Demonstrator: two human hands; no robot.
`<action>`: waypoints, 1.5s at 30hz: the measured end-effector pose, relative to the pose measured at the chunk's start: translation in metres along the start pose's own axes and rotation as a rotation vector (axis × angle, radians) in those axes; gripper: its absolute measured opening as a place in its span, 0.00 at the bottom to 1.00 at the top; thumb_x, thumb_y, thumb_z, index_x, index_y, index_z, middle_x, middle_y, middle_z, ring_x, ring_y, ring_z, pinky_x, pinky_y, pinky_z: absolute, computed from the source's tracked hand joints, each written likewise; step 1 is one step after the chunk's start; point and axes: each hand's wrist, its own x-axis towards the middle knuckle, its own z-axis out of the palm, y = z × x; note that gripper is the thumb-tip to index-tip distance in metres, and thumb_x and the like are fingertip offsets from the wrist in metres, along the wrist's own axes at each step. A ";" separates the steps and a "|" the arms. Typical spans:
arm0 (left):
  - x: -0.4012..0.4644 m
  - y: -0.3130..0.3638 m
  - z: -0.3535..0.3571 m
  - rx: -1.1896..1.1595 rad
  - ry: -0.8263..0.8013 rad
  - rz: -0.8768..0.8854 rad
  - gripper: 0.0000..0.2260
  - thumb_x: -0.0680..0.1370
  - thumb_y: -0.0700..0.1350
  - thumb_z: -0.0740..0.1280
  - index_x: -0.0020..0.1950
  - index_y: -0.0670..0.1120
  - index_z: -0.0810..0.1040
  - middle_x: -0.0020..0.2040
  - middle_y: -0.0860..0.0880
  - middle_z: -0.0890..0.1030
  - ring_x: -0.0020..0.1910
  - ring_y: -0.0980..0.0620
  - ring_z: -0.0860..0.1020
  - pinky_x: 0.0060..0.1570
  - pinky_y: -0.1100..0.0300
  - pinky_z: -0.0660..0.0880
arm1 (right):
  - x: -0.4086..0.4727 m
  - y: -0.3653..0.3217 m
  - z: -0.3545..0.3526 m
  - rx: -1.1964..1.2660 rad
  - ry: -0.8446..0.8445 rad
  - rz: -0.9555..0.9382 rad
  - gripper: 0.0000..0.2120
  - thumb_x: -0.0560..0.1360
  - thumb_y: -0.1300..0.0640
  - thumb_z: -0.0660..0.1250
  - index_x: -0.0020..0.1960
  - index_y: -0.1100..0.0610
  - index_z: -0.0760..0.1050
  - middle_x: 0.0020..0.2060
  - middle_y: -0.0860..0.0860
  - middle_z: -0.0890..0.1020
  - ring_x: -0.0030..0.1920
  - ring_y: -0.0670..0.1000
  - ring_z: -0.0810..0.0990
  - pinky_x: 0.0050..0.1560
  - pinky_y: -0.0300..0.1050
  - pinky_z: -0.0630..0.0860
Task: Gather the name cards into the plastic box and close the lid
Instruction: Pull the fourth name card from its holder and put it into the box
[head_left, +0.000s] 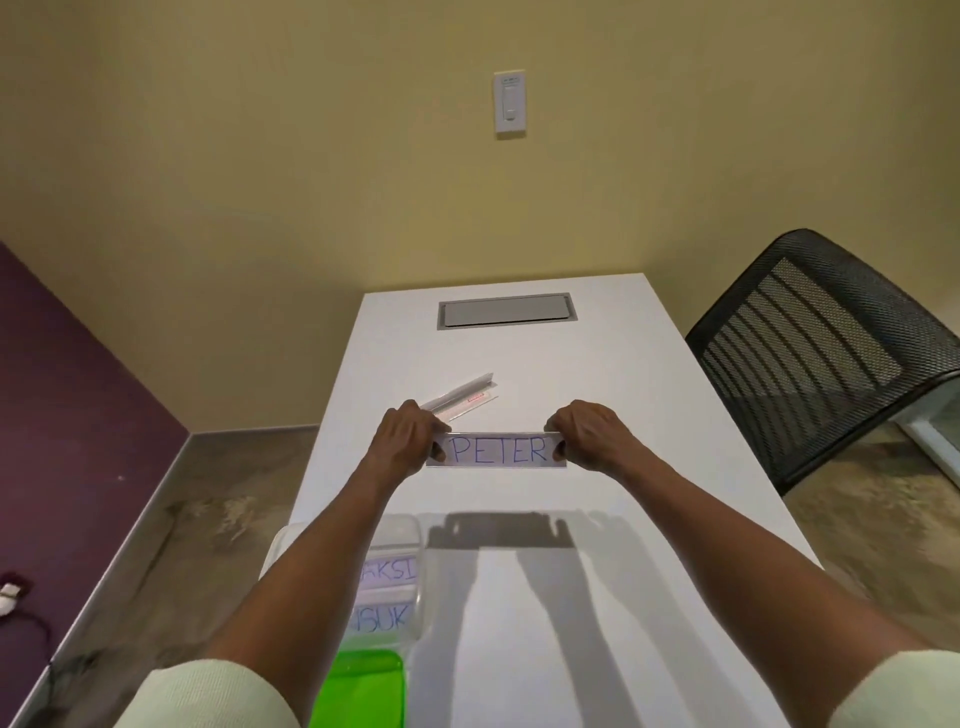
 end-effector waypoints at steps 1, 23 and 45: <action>-0.007 -0.006 0.000 -0.002 -0.005 -0.015 0.11 0.76 0.41 0.70 0.57 0.51 0.83 0.53 0.46 0.83 0.54 0.41 0.76 0.45 0.54 0.68 | 0.000 -0.009 0.001 -0.018 0.002 -0.015 0.08 0.67 0.58 0.69 0.46 0.56 0.81 0.42 0.57 0.83 0.45 0.60 0.80 0.36 0.44 0.66; -0.135 -0.140 0.011 -0.262 -0.143 -0.444 0.14 0.74 0.37 0.71 0.58 0.46 0.83 0.46 0.48 0.86 0.49 0.50 0.82 0.46 0.60 0.76 | 0.027 -0.185 0.047 0.000 -0.093 -0.245 0.10 0.66 0.54 0.73 0.43 0.59 0.79 0.39 0.58 0.81 0.42 0.60 0.80 0.35 0.43 0.66; -0.151 -0.168 0.065 0.049 -0.290 -0.349 0.14 0.72 0.41 0.72 0.58 0.49 0.83 0.56 0.45 0.83 0.54 0.46 0.81 0.53 0.55 0.77 | 0.043 -0.239 0.093 -0.141 -0.181 -0.469 0.04 0.68 0.63 0.68 0.42 0.63 0.77 0.40 0.60 0.81 0.42 0.61 0.80 0.36 0.44 0.65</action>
